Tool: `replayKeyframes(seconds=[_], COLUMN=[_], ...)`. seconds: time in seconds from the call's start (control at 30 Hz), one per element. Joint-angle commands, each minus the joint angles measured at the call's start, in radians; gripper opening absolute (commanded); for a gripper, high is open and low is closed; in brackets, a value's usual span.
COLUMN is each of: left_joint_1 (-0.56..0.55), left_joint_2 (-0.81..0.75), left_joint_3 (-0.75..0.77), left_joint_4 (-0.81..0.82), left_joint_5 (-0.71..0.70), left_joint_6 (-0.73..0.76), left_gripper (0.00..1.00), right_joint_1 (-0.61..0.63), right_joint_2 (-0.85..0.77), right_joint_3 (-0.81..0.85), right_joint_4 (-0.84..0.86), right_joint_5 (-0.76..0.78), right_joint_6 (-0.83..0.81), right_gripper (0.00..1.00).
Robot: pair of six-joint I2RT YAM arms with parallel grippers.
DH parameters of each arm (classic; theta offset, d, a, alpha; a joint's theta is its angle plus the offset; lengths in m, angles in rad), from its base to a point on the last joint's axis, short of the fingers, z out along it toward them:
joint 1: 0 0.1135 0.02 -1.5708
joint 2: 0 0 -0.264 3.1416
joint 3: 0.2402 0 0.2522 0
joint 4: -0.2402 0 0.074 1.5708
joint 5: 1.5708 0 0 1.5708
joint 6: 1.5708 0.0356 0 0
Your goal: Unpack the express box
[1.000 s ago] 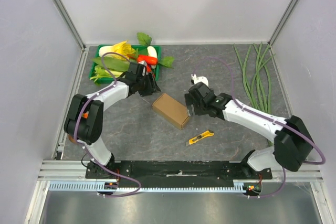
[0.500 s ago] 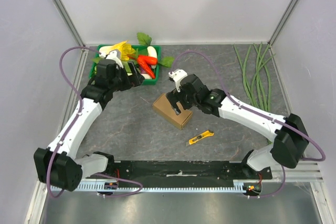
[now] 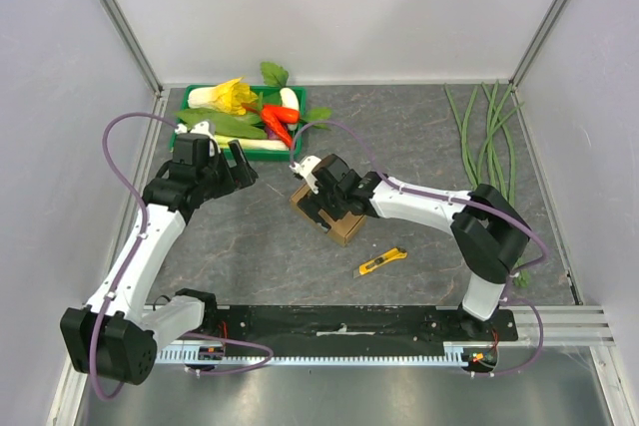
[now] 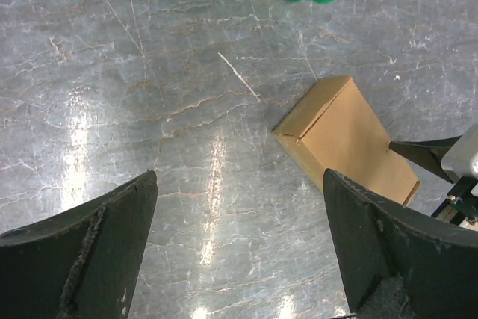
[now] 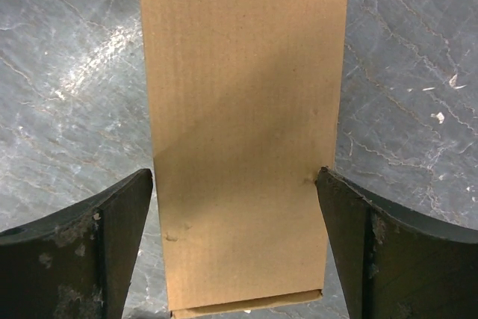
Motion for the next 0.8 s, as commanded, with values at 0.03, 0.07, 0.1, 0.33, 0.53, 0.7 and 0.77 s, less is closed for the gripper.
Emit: replayKeyframes(seconds=[0.03,0.07,0.1,0.33,0.53,0.7,0.77], left_joint_1=[0.006,0.004,0.004,0.004,0.004,0.006,0.006], left_joint_2=[-0.006,-0.005,0.002,0.035,0.072,0.091,0.098], left_joint_3=[-0.019,-0.02,-0.022,-0.033,-0.065,-0.135,-0.155], left_joint_4=[0.005,0.007,0.01,0.045,0.071,0.129,0.172], left_joint_5=[0.057,0.066,0.072,0.162,0.218,0.265,0.288], left_joint_6=[0.018,0.018,0.018,0.021,0.013,-0.01,-0.028], left_gripper=[0.96,0.96,0.96,0.94,0.92,0.91,0.91], right_joint_1=[0.005,0.005,0.005,0.005,-0.02,-0.11,-0.159], right_joint_2=[0.04,0.046,0.054,0.101,0.106,0.104,0.104], right_joint_3=[0.029,0.029,0.027,0.026,0.035,0.027,0.012], right_joint_4=[0.027,0.025,0.025,0.024,0.011,0.027,0.06], right_joint_5=[-0.005,-0.002,0.004,0.023,-0.055,-0.257,-0.365], right_joint_6=[-0.029,-0.03,-0.027,0.019,0.106,0.215,0.257], right_gripper=[0.98,0.98,0.98,0.93,0.84,0.79,0.78])
